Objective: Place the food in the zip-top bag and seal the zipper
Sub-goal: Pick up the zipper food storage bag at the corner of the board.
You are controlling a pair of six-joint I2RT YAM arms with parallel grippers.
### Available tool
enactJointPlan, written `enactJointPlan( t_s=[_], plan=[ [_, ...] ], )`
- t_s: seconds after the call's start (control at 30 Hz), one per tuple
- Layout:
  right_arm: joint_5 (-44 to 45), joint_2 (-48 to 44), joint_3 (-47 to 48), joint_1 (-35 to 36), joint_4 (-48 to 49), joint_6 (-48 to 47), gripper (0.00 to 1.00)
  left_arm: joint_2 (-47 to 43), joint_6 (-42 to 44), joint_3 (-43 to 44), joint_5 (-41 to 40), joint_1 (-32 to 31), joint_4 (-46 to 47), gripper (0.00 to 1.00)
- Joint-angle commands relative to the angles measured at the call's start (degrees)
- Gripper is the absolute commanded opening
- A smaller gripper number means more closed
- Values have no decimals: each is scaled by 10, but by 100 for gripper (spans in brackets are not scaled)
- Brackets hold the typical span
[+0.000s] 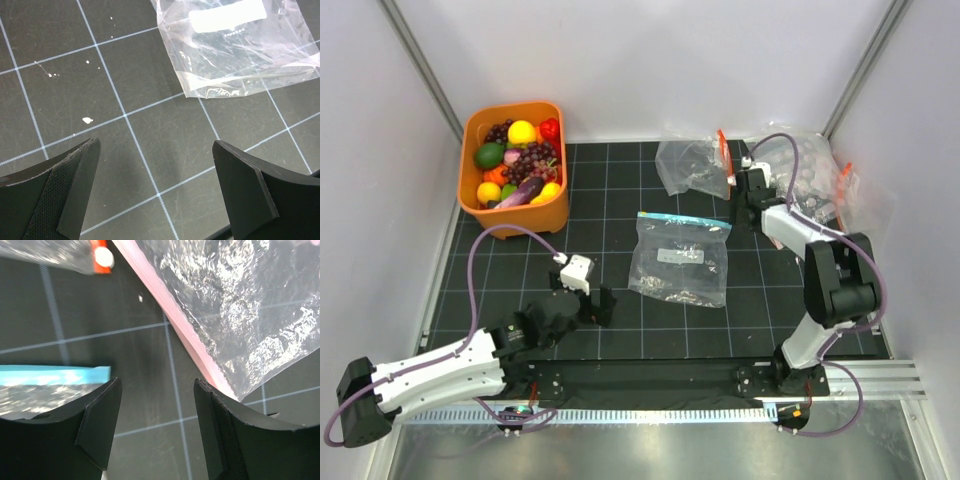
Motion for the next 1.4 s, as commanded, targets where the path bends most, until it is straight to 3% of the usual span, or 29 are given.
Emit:
enactJointPlan(
  t_s=[0.0,0.37,0.47,0.63,0.67,0.7,0.93,1.13,1.37],
  plan=[
    [68,24,39,5,8,-59,67,-3,9,5,10,2,38,100],
    [187,134,85,4,51,-90,65,-4,12,4,23,2,41,100],
    [208,168,116,-3,47,-91,33,-13,12,1,22,2,39,100],
    [245,232,173,-18,22,-83,32,-23,11,-2,18,2,38,100],
    [249,236,180,-19,12,-76,27,-23,11,-4,18,3,38,100],
    [253,235,188,-18,7,-71,1,-23,11,-3,18,2,39,100],
    [267,103,114,41,43,-77,1,-11,12,1,15,3,39,100],
    [250,-39,61,138,-32,-25,1,-14,11,4,13,2,37,100],
    [53,-200,-51,203,-50,80,1,-49,-61,36,10,3,27,100]
  ],
)
